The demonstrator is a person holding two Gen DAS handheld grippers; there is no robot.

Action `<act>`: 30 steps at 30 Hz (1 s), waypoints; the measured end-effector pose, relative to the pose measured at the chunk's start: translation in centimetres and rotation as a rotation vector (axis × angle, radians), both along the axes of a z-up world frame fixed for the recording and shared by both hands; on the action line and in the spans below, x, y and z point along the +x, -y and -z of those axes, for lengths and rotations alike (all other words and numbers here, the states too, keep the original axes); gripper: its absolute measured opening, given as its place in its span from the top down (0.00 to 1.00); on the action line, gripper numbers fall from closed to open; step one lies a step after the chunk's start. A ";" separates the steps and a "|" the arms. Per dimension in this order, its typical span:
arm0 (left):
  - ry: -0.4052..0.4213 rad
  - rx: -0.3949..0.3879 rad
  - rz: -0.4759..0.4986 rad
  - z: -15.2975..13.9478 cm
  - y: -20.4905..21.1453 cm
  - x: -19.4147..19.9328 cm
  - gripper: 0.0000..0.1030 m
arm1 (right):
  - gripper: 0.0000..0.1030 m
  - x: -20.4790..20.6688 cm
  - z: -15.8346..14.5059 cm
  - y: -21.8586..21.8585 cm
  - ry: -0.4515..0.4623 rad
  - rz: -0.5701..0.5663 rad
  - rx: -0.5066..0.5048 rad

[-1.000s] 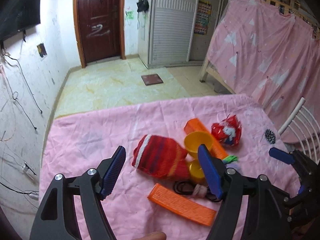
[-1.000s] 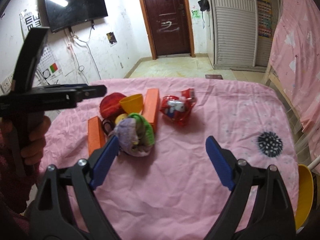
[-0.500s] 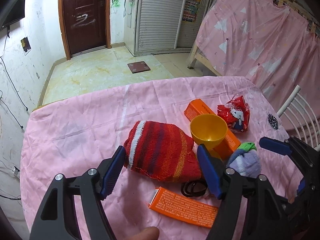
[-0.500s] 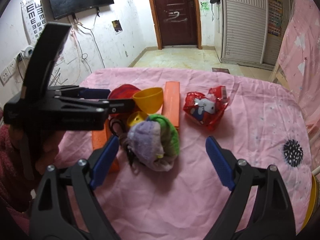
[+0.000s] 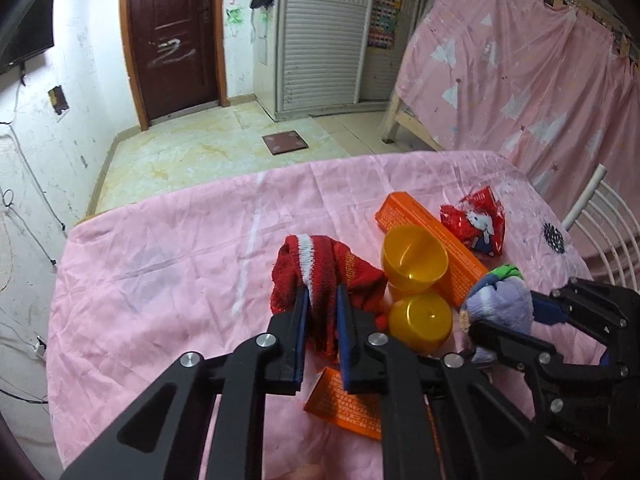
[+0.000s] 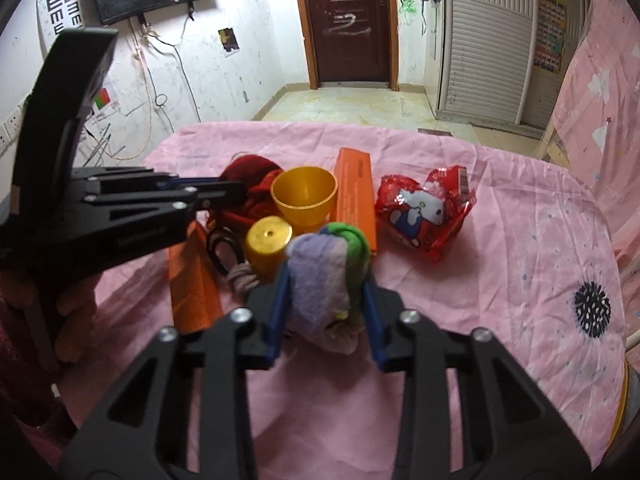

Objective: Collect trash
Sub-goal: 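Grasp the red striped knit hat with the left tool while the right tool grasps the purple plush, then carry the red hat and purple plush over the yellow bin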

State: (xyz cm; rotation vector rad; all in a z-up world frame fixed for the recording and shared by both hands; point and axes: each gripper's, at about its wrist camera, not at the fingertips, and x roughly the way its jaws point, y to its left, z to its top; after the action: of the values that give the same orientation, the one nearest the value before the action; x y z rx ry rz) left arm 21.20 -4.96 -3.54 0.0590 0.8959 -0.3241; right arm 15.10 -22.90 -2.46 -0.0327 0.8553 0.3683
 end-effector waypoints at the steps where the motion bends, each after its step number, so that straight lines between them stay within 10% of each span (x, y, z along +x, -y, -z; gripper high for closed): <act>1: 0.010 -0.005 -0.011 -0.3 -0.2 -0.1 0.95 | 0.78 -0.1 -0.1 -0.2 0.007 0.002 -0.005; 30: 0.281 0.034 -0.017 -10.8 5.0 -7.7 0.94 | 0.79 -5.9 -4.5 10.9 0.178 0.154 0.117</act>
State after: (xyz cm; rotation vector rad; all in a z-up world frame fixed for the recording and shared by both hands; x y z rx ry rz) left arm 13.46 -9.98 7.27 0.1258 0.6227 -0.2768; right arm 9.20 -33.77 1.99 0.1066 0.6543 0.2656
